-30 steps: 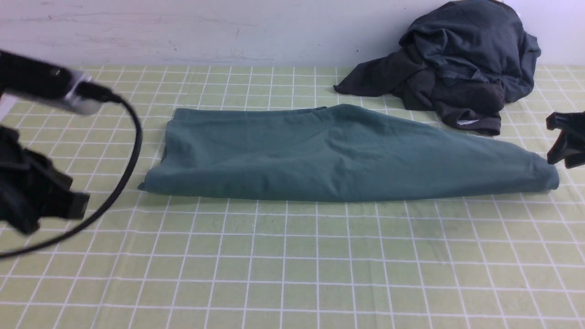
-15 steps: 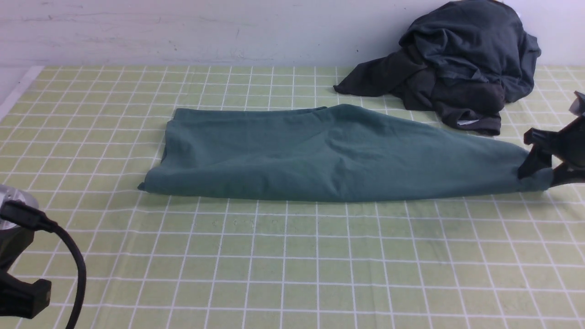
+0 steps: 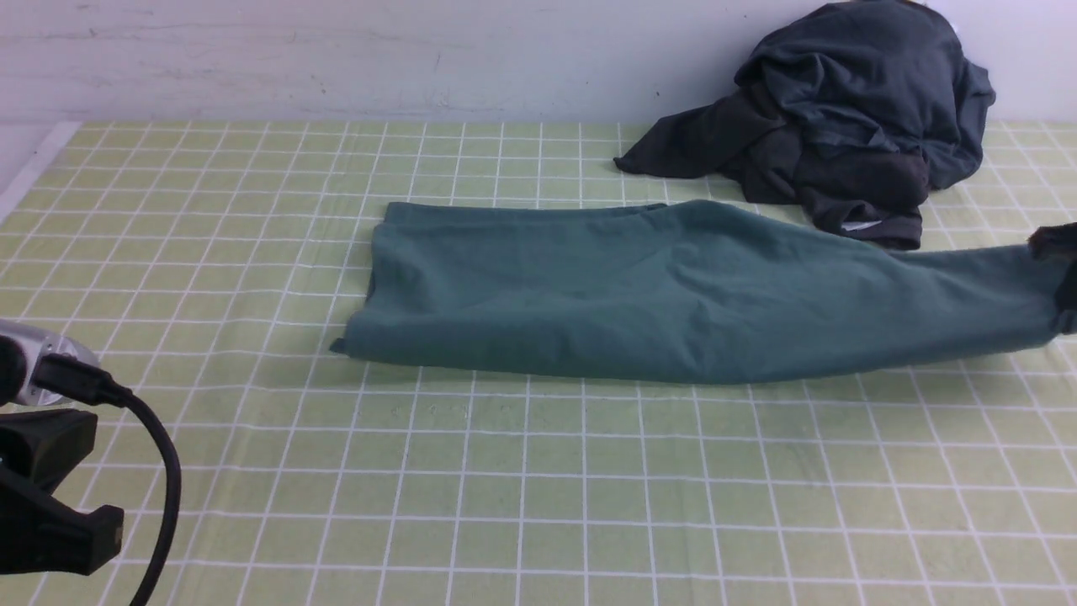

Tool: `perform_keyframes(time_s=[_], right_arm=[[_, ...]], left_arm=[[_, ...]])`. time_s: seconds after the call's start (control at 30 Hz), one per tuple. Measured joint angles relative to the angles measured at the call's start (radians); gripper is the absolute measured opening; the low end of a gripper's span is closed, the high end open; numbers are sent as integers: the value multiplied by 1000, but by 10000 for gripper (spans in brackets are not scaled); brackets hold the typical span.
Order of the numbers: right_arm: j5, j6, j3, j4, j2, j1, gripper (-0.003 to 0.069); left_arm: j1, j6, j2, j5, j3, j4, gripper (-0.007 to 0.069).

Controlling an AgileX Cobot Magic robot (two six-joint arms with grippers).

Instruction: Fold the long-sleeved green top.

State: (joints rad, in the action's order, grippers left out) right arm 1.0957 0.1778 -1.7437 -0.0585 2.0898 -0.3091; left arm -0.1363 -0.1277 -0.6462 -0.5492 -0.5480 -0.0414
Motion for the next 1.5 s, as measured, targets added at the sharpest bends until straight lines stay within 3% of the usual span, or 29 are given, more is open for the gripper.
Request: perform_keyframes(time_s=[0.13,0.27,0.47,0.5,0.7,0.77,0.93,1.07,1.13,1.23,1.33,1.5], right_arm=[[-38,-39,0,26,-91,10,41],[-123,-48,0,-60,-178,95,41],[-292,-16,-12,-273,-220,352,41],[-338,-1,-29,-325,-203,442,41],[-463,45,-169,-407,-28,729,41],[-462,30,-230,-413,52,773,41],[-410,-32,-403,-406,249,831,69],[-350,-39,-508,-402,312,834,160],[-307,-41,-571,-389,315,834,257],[-281,-45,-630,-354,314,834,311],[-254,-78,-641,-321,314,834,304],[-237,-129,-646,-307,359,837,173]], left_arm=[[0,0,-1,9,0,-3,-3],[0,0,-1,40,0,-4,-3],[0,0,-3,86,0,-4,-3],[0,-1,-8,86,0,-5,-3],[0,-1,-24,86,0,-58,-3],[0,-1,-29,86,0,-83,-3],[0,-1,-32,76,0,-104,-3],[0,-1,-32,58,0,-104,-3],[0,-2,-32,39,0,-105,-3],[0,-2,-32,34,0,-105,-3],[0,-2,-32,38,0,-105,-3],[0,-3,-32,57,0,-105,-3]])
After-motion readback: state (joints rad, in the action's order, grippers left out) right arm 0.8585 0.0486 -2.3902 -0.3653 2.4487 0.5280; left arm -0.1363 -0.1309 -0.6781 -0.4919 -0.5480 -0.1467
